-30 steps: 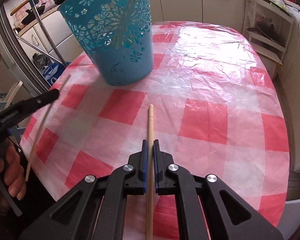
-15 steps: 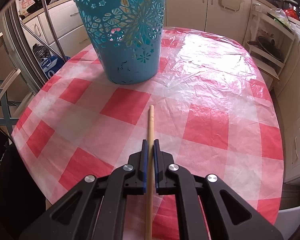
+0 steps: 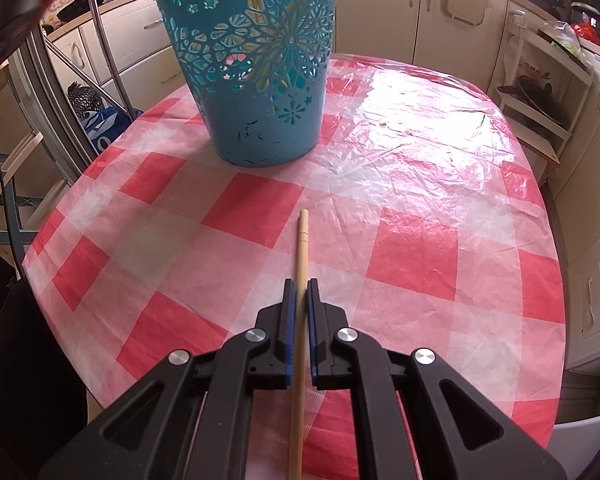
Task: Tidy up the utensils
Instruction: 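Lift the chopstick with the left tool over the teal bin and release it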
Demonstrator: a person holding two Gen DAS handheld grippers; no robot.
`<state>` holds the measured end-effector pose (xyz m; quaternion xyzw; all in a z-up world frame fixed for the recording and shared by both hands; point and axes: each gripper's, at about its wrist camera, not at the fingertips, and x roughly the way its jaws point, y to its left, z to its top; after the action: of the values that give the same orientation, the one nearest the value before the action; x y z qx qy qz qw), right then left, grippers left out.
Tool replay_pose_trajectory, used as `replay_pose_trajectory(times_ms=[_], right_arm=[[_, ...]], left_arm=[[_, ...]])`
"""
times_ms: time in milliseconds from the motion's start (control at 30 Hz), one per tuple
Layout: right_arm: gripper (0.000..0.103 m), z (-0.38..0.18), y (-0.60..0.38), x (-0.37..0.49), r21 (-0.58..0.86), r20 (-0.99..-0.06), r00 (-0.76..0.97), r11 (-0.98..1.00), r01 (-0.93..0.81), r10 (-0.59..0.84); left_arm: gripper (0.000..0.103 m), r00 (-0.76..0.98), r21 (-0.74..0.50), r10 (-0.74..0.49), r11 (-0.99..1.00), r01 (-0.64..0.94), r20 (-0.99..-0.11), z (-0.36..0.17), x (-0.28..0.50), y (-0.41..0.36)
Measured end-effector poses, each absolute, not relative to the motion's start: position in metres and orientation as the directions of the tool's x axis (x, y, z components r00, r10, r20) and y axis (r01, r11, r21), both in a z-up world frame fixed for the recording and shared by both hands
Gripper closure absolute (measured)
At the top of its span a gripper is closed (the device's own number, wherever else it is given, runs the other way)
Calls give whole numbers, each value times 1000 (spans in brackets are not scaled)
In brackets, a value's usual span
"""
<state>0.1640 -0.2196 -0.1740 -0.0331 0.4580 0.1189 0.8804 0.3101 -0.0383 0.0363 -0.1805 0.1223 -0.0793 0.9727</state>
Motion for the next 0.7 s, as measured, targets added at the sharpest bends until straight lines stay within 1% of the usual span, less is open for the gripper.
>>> replay_pose_trajectory(times_ms=[167, 333, 367, 433, 467, 533, 567, 633, 667, 700], right_arm=[[96, -174, -221, 164, 59, -814, 550, 968, -244, 188], [96, -174, -220, 165, 62, -815, 546, 967, -247, 192], [94, -174, -220, 165, 63, -815, 545, 966, -252, 195], [85, -173, -216, 164, 58, -815, 543, 961, -270, 202], [83, -174, -213, 163, 46, -815, 545, 959, -280, 198], [82, -174, -208, 161, 6, -812, 558, 957, -291, 175], [82, -174, -209, 161, 11, -811, 557, 957, -289, 178], [83, -174, -211, 163, 27, -811, 554, 958, -286, 189], [84, -174, -211, 163, 23, -809, 558, 959, -283, 184], [87, -174, -211, 162, 18, -807, 563, 960, -280, 179]], left_arm=[[98, 948, -356, -173, 932, 69, -267, 21, 343, -46], [98, 932, -327, -198, 941, 93, -304, 4, 337, -52], [98, 928, -319, -204, 943, 100, -311, -1, 330, -52], [98, 924, -308, -206, 946, 104, -321, -9, 315, -50], [97, 923, -305, -204, 947, 101, -327, -14, 307, -47], [91, 919, -301, -200, 949, 96, -339, -22, 289, -41], [88, 919, -297, -193, 951, 89, -343, -26, 276, -36], [70, 921, -289, -168, 955, 63, -352, -37, 252, -24], [64, 921, -284, -154, 957, 50, -359, -44, 243, -19], [53, 918, -277, -139, 960, 33, -371, -52, 234, -13]])
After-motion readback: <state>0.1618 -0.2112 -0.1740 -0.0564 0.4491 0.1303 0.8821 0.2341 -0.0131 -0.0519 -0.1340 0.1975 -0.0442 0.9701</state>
